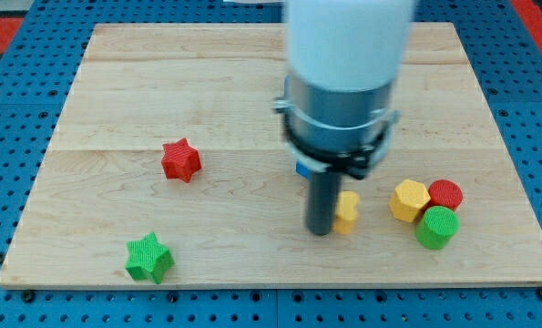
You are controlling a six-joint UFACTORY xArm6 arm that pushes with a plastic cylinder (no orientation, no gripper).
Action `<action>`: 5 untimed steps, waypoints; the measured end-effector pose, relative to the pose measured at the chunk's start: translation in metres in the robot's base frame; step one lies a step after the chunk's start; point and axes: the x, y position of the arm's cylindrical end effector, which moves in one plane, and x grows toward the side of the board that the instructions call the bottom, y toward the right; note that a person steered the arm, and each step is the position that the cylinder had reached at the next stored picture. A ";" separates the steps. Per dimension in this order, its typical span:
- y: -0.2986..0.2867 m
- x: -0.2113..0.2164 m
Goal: Move green star to yellow heart
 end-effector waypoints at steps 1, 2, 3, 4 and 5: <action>0.010 0.009; -0.032 0.062; -0.047 0.066; -0.072 0.066; -0.178 0.065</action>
